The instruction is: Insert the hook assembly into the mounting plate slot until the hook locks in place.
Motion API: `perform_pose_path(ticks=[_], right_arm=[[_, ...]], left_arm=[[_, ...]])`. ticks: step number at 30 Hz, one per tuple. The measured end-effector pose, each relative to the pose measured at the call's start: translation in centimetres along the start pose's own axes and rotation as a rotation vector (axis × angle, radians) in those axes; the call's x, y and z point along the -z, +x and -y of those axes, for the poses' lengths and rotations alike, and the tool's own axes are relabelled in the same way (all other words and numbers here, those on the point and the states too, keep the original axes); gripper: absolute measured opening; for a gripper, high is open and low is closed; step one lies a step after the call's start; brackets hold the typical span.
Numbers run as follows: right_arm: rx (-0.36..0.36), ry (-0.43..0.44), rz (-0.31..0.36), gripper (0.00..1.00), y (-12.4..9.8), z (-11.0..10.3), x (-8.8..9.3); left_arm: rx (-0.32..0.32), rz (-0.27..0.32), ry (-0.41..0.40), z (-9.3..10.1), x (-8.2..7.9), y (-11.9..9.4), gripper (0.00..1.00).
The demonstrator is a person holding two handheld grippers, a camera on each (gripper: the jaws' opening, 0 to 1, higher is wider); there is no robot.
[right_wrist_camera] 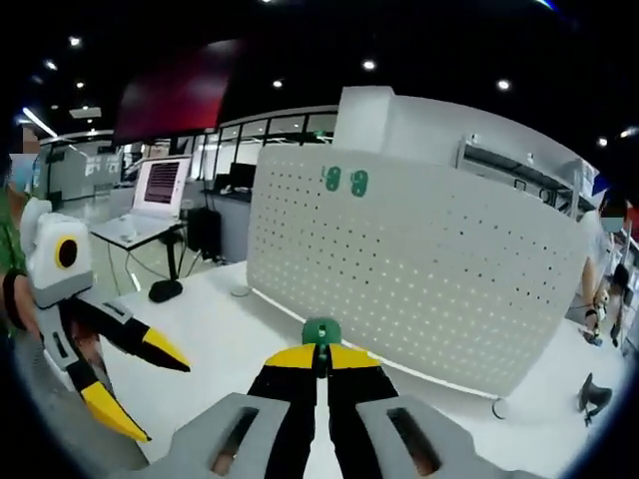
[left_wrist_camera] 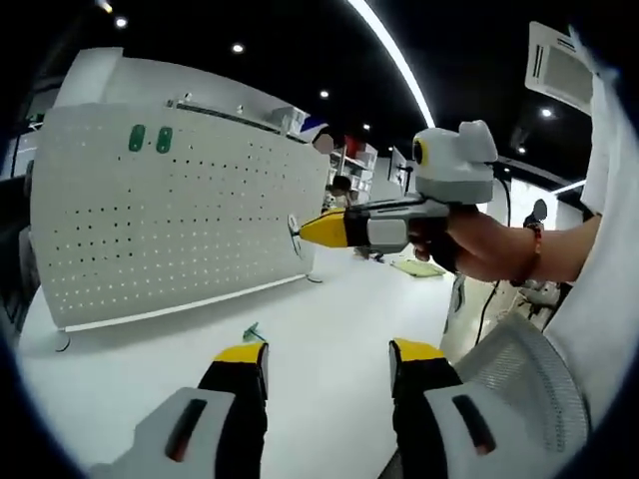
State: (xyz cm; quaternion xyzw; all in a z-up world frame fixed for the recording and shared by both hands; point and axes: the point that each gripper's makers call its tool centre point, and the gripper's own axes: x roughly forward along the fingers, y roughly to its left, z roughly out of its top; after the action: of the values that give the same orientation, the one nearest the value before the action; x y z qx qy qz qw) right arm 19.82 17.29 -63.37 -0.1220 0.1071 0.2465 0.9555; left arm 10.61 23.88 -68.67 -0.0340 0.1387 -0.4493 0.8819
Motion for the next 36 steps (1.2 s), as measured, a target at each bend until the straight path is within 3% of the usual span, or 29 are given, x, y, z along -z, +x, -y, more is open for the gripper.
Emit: perform_pose_path(ticks=[4, 9, 15, 24, 36], right_arm=[[0.019, 0.041, 0.025, 0.01, 0.6, 0.8, -0.9], [0.043, 0.075, 0.040, 0.01, 1.5, 1.8, -1.6], [0.067, 0.077, 0.067, 0.01, 2.0, 2.8, -3.2], [0.112, 0.096, 0.124, 0.01, 3.1, 4.3, -6.0], [0.110, 0.127, 0.154, 0.01, 4.4, 4.6, -7.6]], left_arm=[[-0.006, 0.013, -0.008, -0.2, -0.3, -0.2, 0.54], [-0.021, 0.002, 0.042, -0.3, -0.1, -0.5, 0.61], [-0.101, 0.042, 0.083, -0.9, -0.8, -0.9, 0.79], [-0.166, 0.049, 0.138, -1.6, -1.2, -1.4, 0.91], [-0.167, 0.029, 0.113, -2.0, -0.6, -2.4, 0.87]])
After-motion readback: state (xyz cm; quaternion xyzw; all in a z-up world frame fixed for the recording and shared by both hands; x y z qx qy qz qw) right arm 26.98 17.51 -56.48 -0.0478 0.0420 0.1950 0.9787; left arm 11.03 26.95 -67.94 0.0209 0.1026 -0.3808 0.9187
